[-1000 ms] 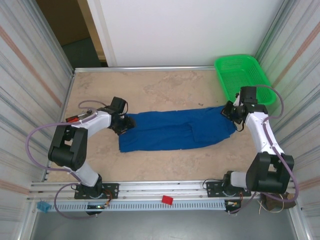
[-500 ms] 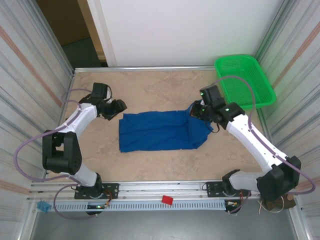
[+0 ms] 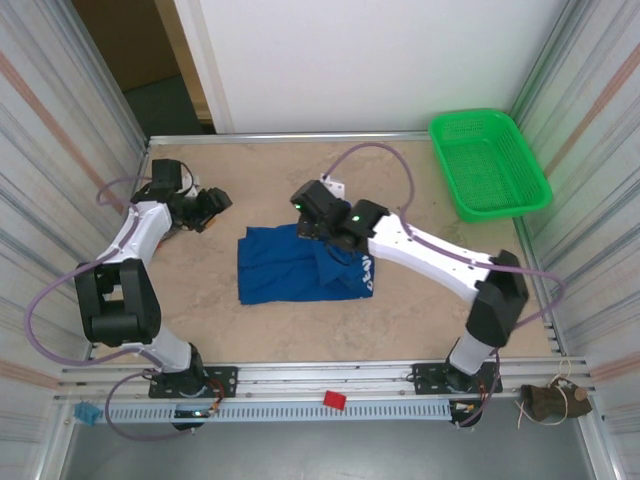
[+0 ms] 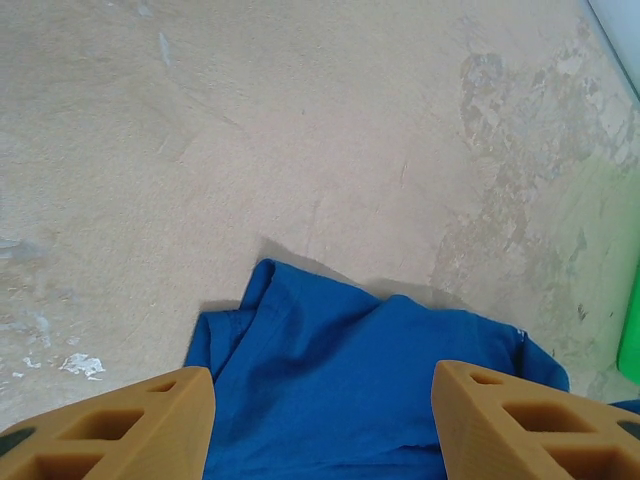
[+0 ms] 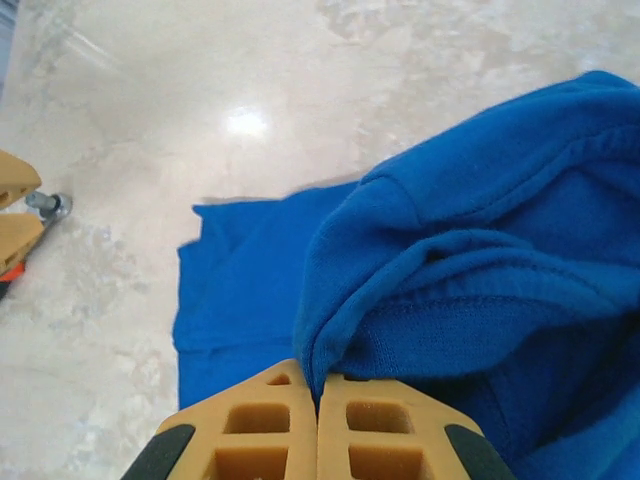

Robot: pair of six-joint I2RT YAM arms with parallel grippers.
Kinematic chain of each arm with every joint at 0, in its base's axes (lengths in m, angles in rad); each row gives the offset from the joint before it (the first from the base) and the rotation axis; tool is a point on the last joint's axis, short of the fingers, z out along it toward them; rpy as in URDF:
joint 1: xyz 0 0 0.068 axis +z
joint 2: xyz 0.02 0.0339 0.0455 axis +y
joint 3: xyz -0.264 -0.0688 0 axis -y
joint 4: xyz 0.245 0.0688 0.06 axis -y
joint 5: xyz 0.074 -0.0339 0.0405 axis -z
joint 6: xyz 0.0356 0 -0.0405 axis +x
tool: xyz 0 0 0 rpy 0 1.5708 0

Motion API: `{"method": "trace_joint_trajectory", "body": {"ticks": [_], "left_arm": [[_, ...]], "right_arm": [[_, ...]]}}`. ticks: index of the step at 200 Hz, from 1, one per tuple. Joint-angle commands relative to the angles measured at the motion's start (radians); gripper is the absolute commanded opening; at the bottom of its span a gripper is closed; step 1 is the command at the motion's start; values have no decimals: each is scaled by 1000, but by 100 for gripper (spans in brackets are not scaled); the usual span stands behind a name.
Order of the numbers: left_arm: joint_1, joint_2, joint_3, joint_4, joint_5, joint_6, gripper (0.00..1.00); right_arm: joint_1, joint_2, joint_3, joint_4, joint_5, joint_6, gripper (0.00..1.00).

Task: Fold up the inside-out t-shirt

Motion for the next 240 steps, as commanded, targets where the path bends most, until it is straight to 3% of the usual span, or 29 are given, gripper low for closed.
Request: {"method": "trace_joint_trajectory", "body": {"ticks": [1,92,97,109,118,126,163,191,211,240], "left_arm": [[23,6,-18,25,66,20,59],[130,9,-51,47,130,28,59],[133,11,-51,46,131,28,59],[142,15,-48,46,136,28,59],[150,16,-48,47,141,29,60],[155,16,-48,45,139,33,59],[159,7,-60,43,151,29,60],[134,3,-70,40,163,45,60],[106,23,-64,23,162,71,60],[61,65,-42,9,180,104,61]], "right_arm": [[33,103,107,17,76,56,0],[156,474,457,-33,-7,64,0],[161,491,476,-36,-24,60,9],[175,512,519,-53,-52,26,45],[189,490,527,-54,-36,-13,59],[196,450,519,-27,-37,-59,64],[156,234,396,-17,-77,-207,66],[15,121,90,123,-293,-295,65],[-63,131,-36,232,-434,-390,65],[-110,264,35,206,-533,-514,66]]}}
